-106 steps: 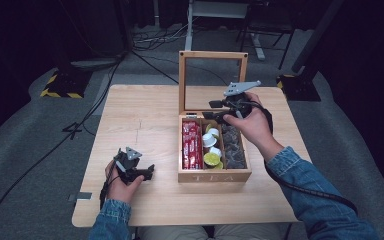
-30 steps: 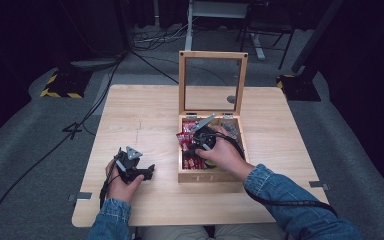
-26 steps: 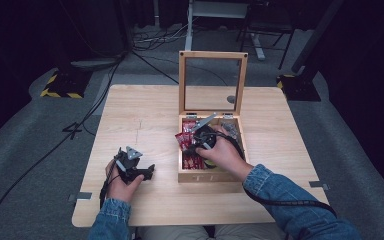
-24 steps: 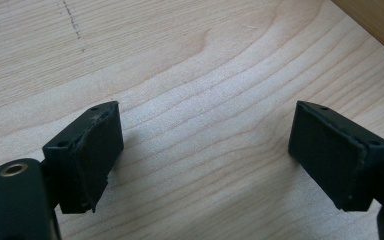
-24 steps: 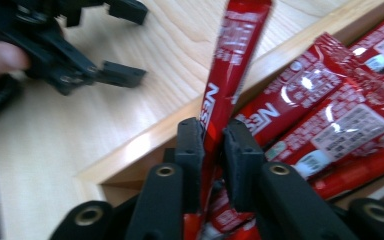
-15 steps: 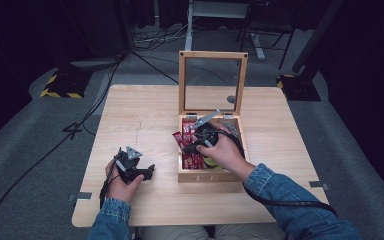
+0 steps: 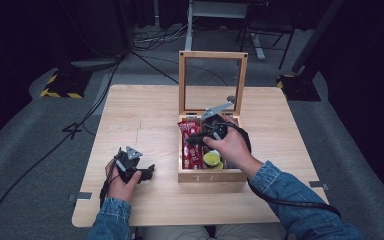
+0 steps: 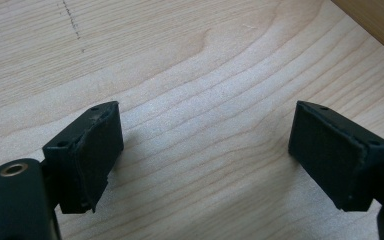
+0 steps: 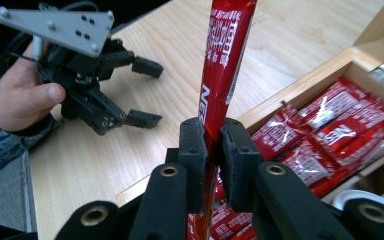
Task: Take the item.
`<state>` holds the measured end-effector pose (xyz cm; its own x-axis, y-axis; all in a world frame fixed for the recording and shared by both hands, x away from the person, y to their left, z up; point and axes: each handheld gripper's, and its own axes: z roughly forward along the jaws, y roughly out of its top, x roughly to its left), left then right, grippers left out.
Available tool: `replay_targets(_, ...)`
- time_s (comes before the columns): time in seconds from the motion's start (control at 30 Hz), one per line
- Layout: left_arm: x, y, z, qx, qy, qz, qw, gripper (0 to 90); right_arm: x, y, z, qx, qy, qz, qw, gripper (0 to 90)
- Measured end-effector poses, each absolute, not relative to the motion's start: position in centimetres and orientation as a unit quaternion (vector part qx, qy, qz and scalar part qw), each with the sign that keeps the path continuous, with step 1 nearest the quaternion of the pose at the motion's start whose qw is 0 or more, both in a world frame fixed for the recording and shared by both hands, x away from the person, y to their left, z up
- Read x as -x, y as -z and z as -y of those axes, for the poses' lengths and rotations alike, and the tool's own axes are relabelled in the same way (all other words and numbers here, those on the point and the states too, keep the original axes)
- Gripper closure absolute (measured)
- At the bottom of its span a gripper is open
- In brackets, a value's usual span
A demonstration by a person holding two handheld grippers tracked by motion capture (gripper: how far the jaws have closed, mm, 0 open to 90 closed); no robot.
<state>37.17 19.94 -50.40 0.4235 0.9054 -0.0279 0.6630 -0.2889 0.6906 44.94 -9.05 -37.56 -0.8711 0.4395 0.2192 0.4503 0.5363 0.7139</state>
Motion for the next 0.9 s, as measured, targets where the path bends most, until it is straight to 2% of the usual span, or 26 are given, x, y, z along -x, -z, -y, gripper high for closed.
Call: replay_targets(0.9, -37.6, 50.4, -20.2, -0.788, -0.184, -0.491, 0.322, 12.6, -45.5, 32.9, 15.6, 0.28, 0.444, 0.85, -0.048, 80.8)
